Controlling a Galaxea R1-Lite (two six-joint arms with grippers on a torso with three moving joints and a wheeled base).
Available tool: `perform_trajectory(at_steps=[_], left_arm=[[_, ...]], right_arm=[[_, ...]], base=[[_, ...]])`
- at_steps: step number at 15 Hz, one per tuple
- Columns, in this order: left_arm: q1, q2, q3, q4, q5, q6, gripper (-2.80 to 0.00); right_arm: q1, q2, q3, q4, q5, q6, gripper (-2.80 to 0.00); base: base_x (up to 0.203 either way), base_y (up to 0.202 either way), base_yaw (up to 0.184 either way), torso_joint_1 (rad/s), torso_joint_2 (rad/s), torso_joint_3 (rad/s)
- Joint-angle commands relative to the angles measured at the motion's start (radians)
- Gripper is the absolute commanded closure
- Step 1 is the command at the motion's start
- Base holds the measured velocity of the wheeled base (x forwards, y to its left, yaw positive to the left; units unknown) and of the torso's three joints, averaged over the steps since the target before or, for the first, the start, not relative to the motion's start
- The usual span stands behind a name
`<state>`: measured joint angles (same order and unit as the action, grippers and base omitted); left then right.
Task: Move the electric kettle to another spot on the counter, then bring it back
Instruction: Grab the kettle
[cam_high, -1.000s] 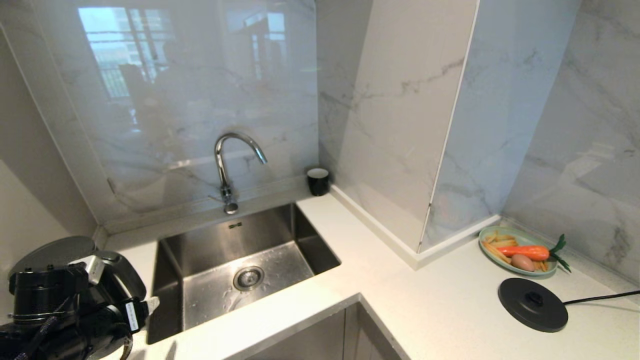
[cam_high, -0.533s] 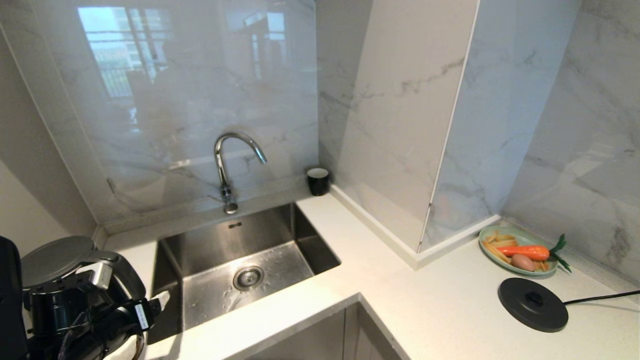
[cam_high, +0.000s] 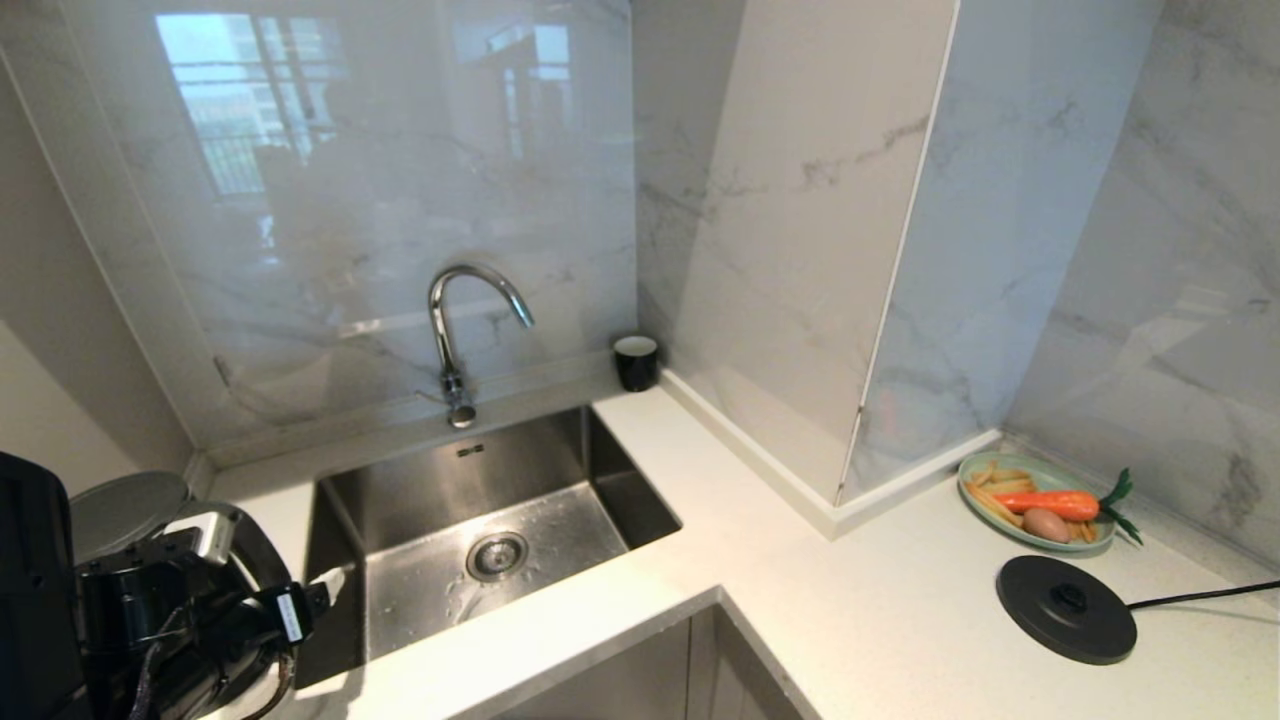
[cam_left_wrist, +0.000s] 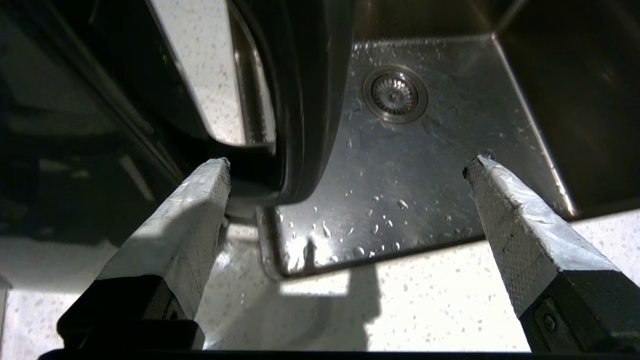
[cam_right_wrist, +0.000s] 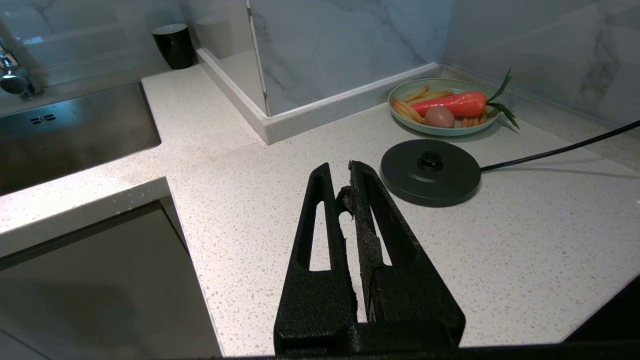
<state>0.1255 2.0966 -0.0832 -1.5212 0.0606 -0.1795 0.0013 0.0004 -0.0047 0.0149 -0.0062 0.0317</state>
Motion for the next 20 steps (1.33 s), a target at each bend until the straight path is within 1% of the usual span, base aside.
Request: perform_trajectory(at_steps=[1,4,9,13,20], left_arm=[[0.000,0.002,-0.029,-0.009,0.001,0.001,-2.80],[0.002,0.008,-0.080,-0.009,0.001,0.021,-2.80],[0.007,0.008,-0.151,-0.009,0.001,0.023,-2.80],[0.054,0.044,-0.205,-0.009,0.001,0.026,-2.80],[0.055,0.049,-0.242,-0.009,-0.002,0.049,-2.80]], right_arm=[[0.000,0.000,0.000,0.000,0.000,0.001,0.00],[0.000,0.001,0.000,0.000,0.000,0.001,0.00],[0.000,0.000,0.000,0.000,0.000,0.001,0.00],[0.000,0.000,0.000,0.000,0.000,0.001,0.00],[0.000,0.000,0.000,-0.001,0.000,0.001,0.00]], base=[[0.000,0.000,0.000,0.000,0.00,0.000],[0.000,0.000,0.000,0.000,0.00,0.000],[0.000,0.000,0.000,0.000,0.00,0.000],[0.000,0.000,0.000,0.000,0.00,0.000],[0.000,0.000,0.000,0.000,0.00,0.000]])
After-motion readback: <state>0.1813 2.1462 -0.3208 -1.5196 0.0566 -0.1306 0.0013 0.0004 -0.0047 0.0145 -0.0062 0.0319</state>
